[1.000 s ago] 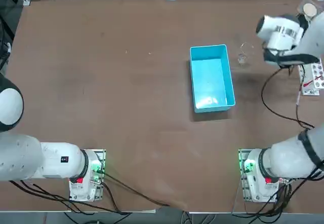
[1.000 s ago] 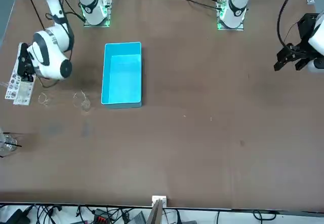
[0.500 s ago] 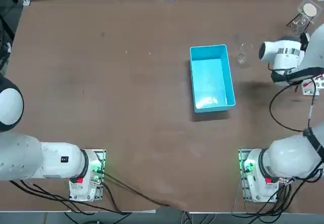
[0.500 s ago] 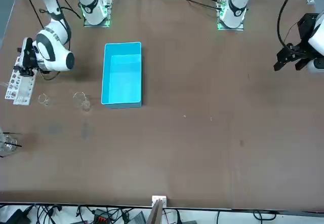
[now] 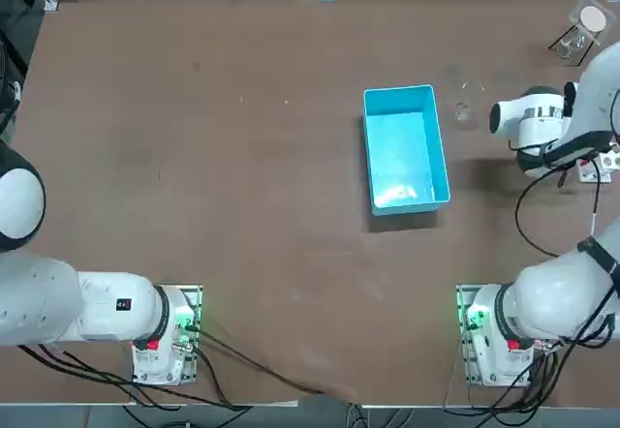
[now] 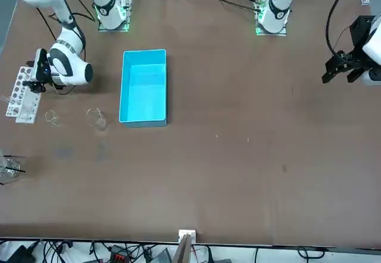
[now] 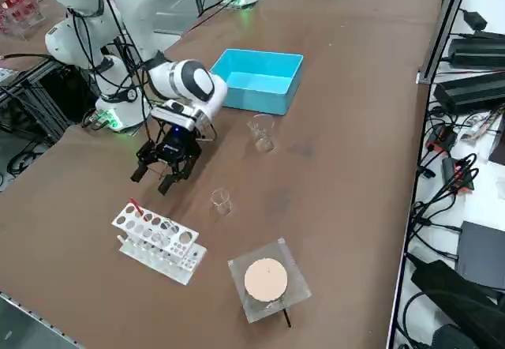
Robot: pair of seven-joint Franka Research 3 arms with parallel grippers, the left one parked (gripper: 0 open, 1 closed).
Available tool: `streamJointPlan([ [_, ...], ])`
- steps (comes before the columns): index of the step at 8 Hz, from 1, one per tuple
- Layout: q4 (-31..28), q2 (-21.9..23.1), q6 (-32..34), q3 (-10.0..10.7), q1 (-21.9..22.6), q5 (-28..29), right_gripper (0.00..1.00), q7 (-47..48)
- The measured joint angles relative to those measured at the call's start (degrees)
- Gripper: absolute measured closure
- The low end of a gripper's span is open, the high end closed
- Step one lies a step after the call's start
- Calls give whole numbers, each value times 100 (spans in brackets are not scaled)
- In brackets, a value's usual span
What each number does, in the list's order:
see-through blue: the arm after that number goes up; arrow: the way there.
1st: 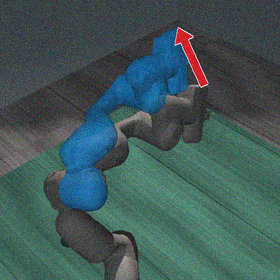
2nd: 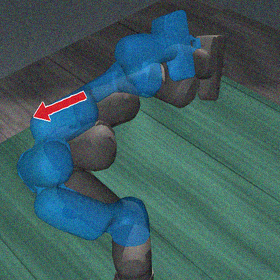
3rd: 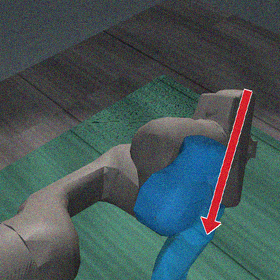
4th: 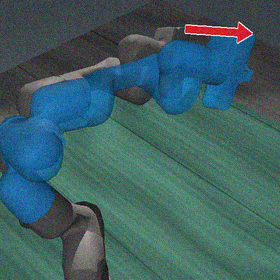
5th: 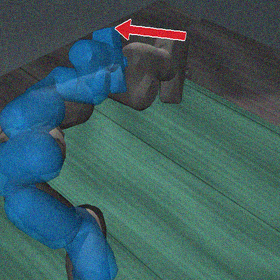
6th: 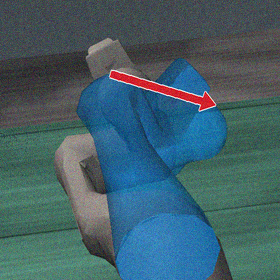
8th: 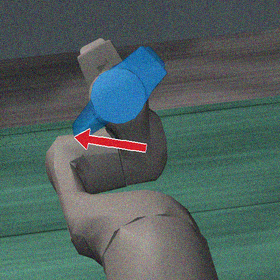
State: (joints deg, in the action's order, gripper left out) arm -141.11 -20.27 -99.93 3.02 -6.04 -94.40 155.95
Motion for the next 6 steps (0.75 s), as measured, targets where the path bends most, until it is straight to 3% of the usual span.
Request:
streamJointPlan([
  [6,13,-310,-9,0,-479,-652,4,123],
])
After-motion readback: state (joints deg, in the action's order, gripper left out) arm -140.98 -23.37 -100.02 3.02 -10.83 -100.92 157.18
